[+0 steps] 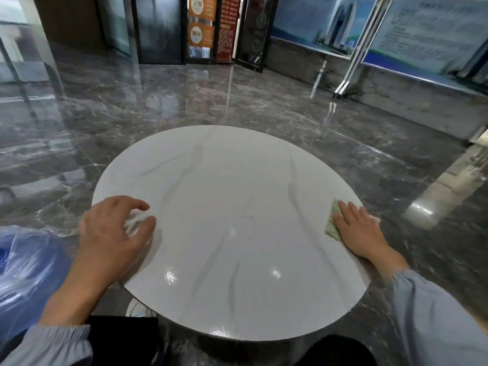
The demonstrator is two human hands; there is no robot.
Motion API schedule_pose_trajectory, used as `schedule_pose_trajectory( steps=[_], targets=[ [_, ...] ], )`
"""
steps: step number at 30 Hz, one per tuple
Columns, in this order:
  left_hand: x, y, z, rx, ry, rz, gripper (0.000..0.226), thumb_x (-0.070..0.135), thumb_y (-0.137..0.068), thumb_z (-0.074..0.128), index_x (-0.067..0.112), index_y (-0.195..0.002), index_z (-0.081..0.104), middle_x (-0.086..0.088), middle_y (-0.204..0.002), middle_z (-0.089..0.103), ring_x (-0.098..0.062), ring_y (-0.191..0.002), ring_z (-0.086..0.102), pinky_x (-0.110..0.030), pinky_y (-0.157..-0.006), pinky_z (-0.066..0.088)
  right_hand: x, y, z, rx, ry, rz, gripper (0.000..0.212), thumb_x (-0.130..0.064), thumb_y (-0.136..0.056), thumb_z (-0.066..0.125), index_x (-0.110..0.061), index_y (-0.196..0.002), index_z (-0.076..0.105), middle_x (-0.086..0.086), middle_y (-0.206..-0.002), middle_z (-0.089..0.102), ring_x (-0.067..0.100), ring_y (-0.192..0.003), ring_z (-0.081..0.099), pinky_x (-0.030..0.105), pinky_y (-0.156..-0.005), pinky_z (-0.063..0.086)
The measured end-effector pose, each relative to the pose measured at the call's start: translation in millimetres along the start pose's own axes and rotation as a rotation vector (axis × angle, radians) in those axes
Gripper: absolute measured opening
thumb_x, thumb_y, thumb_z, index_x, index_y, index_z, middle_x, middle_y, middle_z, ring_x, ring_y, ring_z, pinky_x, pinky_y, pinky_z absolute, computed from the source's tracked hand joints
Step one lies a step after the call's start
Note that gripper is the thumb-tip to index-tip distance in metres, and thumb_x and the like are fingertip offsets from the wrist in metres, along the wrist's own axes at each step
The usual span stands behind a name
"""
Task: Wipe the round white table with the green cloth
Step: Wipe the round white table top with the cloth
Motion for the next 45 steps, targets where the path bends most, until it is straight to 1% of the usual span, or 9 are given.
schedule_pose_trajectory(
  steps=[2, 6, 18, 22, 25, 32, 36, 42, 45],
  targets=[
    [3, -6, 3, -0.008, -0.034, -0.024, 0.032, 0.061, -0.085, 0.051, 0.037, -0.101, 0.065, 0.005, -0.109, 0.068, -0.03, -0.117, 0.06, -0.057, -0.109, 0.041, 15, -11, -2, -0.017, 0.021, 0.023, 0.081, -0.056, -0.096, -0.006, -0.021, -0.167, 0.01, 0.002, -0.175, -0.003, 0.027, -0.16, -0.008, 0.049, -0.128, -0.004],
    [8, -3, 15, -0.058, -0.192, 0.011, 0.048, 0.065, -0.084, 0.049, 0.029, -0.105, 0.072, 0.001, -0.111, 0.07, -0.034, -0.119, 0.059, -0.055, -0.108, 0.039, -18, -28, -7, 0.01, -0.06, 0.093, 0.063, -0.054, -0.107, 0.014, -0.035, -0.166, 0.002, -0.004, -0.175, -0.007, 0.028, -0.16, -0.012, 0.054, -0.126, -0.005],
    [10, -1, 6, -0.168, -0.298, 0.065, 0.036, 0.048, -0.076, 0.045, 0.022, -0.089, 0.066, 0.001, -0.099, 0.067, -0.034, -0.097, 0.064, -0.052, -0.091, 0.044, -355, 24, 37, -0.075, 0.008, -0.806, 0.063, -0.055, -0.107, 0.019, -0.036, -0.166, 0.008, -0.004, -0.175, -0.003, 0.024, -0.16, -0.01, 0.054, -0.125, -0.01],
    [9, -5, 9, -0.166, -0.319, 0.084, 0.038, 0.052, -0.08, 0.046, 0.023, -0.095, 0.067, 0.002, -0.102, 0.066, -0.033, -0.099, 0.063, -0.053, -0.094, 0.045, -339, 4, 30, -0.034, -0.025, -0.773, 0.064, -0.058, -0.106, 0.023, -0.036, -0.165, 0.013, -0.004, -0.175, 0.006, 0.025, -0.16, 0.0, 0.053, -0.126, 0.0],
    [12, -4, 8, -0.17, -0.34, 0.077, 0.041, 0.056, -0.082, 0.047, 0.025, -0.1, 0.068, 0.004, -0.107, 0.066, -0.031, -0.104, 0.063, -0.051, -0.097, 0.044, -279, -45, 18, 0.051, -0.027, -0.571, 0.062, -0.055, -0.107, 0.024, -0.034, -0.165, 0.015, -0.001, -0.174, 0.009, 0.029, -0.16, 0.006, 0.052, -0.126, 0.006],
    [14, 0, 8, -0.2, -0.364, 0.055, 0.045, 0.057, -0.084, 0.046, 0.026, -0.106, 0.071, 0.003, -0.113, 0.066, -0.029, -0.11, 0.061, -0.051, -0.102, 0.041, -95, -134, -15, 0.078, -0.054, -0.089, 0.066, -0.059, -0.104, 0.016, -0.034, -0.165, 0.014, 0.0, -0.174, 0.011, 0.032, -0.159, 0.008, 0.059, -0.124, 0.008],
    [13, 0, 9, -0.215, -0.383, 0.059, 0.041, 0.058, -0.085, 0.046, 0.03, -0.105, 0.068, 0.006, -0.111, 0.063, -0.027, -0.109, 0.061, -0.05, -0.101, 0.041, -88, -144, -16, 0.027, -0.086, 0.005, 0.068, -0.059, -0.102, 0.015, -0.036, -0.166, 0.008, -0.002, -0.175, -0.001, 0.03, -0.16, -0.005, 0.058, -0.125, -0.003],
    [17, -2, 13, -0.245, -0.412, 0.124, 0.039, 0.055, -0.087, 0.046, 0.032, -0.11, 0.068, 0.008, -0.118, 0.062, -0.024, -0.115, 0.058, -0.056, -0.103, 0.042, -255, -107, 3, 0.004, -0.018, -0.414, 0.063, -0.054, -0.107, 0.019, -0.036, -0.166, 0.009, -0.004, -0.175, -0.001, 0.029, -0.16, -0.006, 0.057, -0.124, -0.005],
    [12, -6, 17, -0.277, -0.379, 0.266, 0.032, 0.048, -0.089, 0.052, 0.033, -0.113, 0.067, 0.013, -0.119, 0.061, -0.02, -0.112, 0.061, -0.046, -0.096, 0.044, -346, -60, 22, -0.042, -0.011, -0.684, 0.063, -0.054, -0.107, 0.019, -0.036, -0.166, 0.01, -0.005, -0.175, -0.001, 0.026, -0.16, -0.008, 0.056, -0.124, -0.009]
  ],
)
Point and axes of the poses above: each hand's wrist, its own y-axis away from the middle knuckle, its own z-axis out of the palm, x = y × z, the point moved 1 cm from there along -y, towards the middle knuckle
